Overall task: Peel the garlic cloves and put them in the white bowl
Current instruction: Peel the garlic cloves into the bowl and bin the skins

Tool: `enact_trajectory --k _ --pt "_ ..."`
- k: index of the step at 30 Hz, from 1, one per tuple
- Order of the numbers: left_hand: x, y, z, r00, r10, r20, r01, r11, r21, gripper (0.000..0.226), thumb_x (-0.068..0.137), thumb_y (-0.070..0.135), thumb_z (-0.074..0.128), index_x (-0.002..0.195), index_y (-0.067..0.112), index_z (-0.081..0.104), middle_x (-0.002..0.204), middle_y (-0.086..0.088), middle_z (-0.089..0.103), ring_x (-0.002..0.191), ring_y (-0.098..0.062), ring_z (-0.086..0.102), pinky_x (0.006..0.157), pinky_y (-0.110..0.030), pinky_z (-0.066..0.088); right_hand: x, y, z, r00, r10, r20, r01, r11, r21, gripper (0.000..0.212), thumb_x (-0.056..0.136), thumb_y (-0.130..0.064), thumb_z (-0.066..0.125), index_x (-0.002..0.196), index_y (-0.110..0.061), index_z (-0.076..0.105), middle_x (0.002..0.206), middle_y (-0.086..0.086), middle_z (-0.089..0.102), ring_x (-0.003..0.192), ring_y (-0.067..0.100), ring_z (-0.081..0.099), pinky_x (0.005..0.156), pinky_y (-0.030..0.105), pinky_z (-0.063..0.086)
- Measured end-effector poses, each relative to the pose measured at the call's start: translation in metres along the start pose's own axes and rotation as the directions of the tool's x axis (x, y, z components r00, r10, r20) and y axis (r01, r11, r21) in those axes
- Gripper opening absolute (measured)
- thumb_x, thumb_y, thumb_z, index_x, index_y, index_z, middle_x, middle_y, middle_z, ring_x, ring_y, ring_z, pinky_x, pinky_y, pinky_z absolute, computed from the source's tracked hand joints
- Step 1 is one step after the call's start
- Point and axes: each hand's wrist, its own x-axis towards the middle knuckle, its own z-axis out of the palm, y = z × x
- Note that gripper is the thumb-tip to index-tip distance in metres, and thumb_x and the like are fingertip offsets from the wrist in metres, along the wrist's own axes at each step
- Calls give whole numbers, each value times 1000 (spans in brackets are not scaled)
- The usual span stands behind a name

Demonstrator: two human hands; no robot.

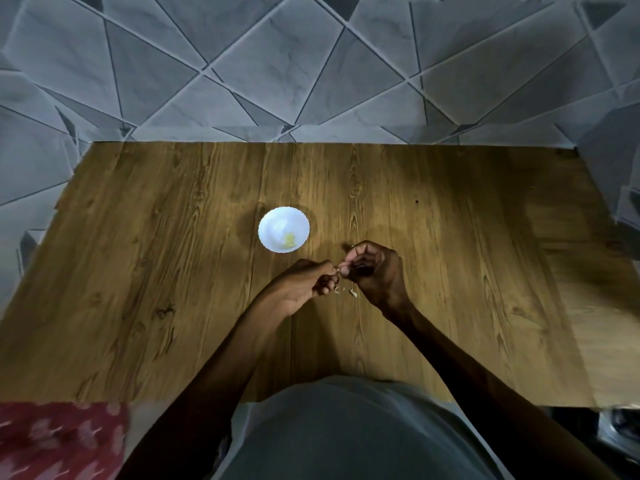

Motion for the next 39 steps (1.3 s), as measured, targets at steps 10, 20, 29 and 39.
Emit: enact_trajectory --k 10,20,29,39 --pt "5 -10 4 983 156 -94 -136 973 185 20 95 18 52 90 6 67 71 -3 60 67 -13 53 66 -26 42 1 -5 -6 959 261 113 -282 924 258 19 83 0 73 101 -1 70 91 14 75 86 30 74 77 42 60" --pt "2 -11 5 964 250 -91 -213 931 297 20 95 17 53 81 13 66 69 -3 61 65 -12 53 62 -24 42 2 -13 -12 898 361 253 -433 831 349 23 87 2 68 108 9 67 101 25 71 92 32 72 81 33 60" --pt "1 -11 0 970 229 -79 -209 956 208 19 96 18 53 84 11 67 71 0 63 63 -7 56 62 -19 45 6 -16 -11 835 465 294 -550 709 441 24 89 3 64 112 9 66 104 23 72 95 30 72 82 30 60" --pt "8 -16 -3 978 187 -87 -162 957 240 20 97 21 55 90 7 67 74 -3 68 69 -11 61 67 -22 49 7 -14 -9 762 553 338 -645 599 475 18 91 5 61 106 3 69 95 15 73 84 20 73 71 22 58"
